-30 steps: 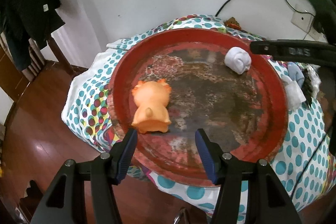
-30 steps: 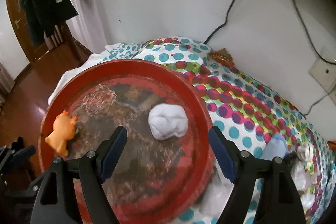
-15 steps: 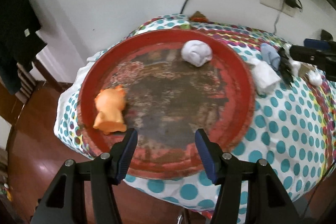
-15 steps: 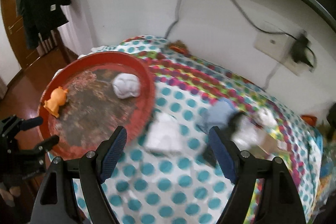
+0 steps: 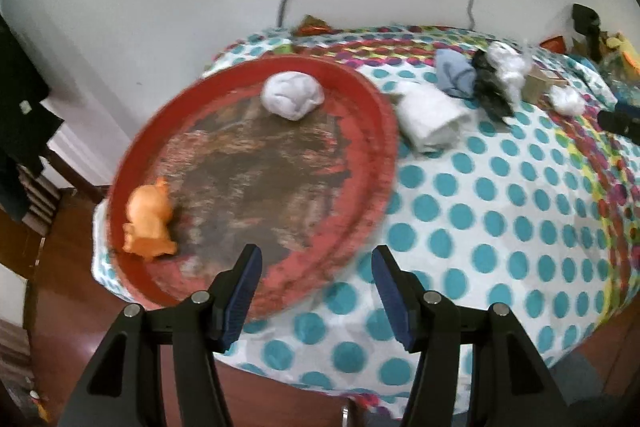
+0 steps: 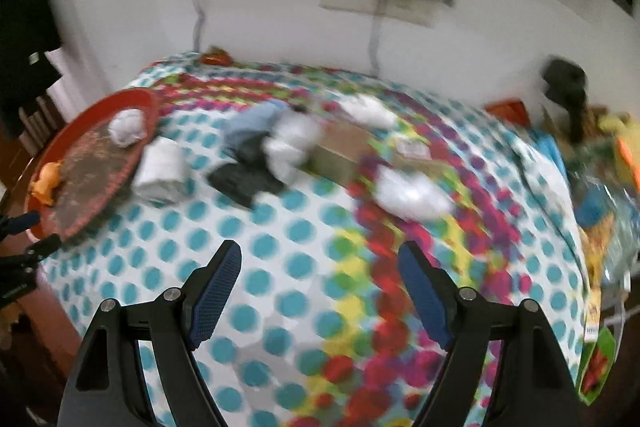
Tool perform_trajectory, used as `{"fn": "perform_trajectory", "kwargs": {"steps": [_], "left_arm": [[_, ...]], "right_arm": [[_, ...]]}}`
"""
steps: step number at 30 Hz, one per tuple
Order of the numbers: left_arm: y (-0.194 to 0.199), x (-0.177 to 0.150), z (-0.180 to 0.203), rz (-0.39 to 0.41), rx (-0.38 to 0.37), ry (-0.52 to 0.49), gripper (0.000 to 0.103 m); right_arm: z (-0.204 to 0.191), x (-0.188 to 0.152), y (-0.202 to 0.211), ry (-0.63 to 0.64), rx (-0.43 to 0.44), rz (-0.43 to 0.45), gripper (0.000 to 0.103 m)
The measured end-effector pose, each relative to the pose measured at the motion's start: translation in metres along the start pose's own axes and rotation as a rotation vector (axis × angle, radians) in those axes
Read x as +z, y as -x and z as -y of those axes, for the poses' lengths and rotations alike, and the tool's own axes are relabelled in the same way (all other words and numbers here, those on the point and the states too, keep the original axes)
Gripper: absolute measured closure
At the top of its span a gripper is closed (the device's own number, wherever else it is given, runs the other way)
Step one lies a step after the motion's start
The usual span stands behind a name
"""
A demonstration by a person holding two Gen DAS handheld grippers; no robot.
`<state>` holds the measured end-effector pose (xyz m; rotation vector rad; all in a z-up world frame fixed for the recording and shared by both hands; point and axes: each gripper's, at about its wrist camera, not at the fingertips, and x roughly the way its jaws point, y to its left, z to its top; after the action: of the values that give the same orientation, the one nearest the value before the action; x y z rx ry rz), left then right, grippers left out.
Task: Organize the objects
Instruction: 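Withdraw both tools from the tray back over the table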
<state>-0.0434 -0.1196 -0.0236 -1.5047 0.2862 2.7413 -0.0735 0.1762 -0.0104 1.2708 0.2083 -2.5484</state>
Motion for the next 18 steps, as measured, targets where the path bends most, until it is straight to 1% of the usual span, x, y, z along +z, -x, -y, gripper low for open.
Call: {"fn": "perform_trajectory", "kwargs": {"steps": [1, 4, 8, 14, 18], "left_arm": [[-0.001, 0.001, 0.006, -0.008, -0.007, -0.007, 0.044], [-0.001, 0.004, 0.021, -0.011, 0.003, -0.041, 0.044], [0.0, 0.01, 0.039, -0.011, -0.021, -0.063, 0.044], [-0.007, 0.023, 0.062, -0.03, -0.054, -0.066, 0.044], [-0.012, 0.031, 0.075, -0.041, -0.059, -0.073, 0.044]], "right_arm": [[0.008, -0.005, -0.001, -0.012, -0.007, -0.004, 0.024], [0.03, -0.02, -0.006, -0.05, -0.023, -0.02, 0.024], [0.048, -0.034, -0.011, -0.094, -0.02, -0.031, 0.024], [0.06, -0.04, -0.013, -0.107, -0.012, -0.03, 0.024], [0.069, -0.039, -0.014, -0.115, -0.003, -0.023, 0.024]]}}
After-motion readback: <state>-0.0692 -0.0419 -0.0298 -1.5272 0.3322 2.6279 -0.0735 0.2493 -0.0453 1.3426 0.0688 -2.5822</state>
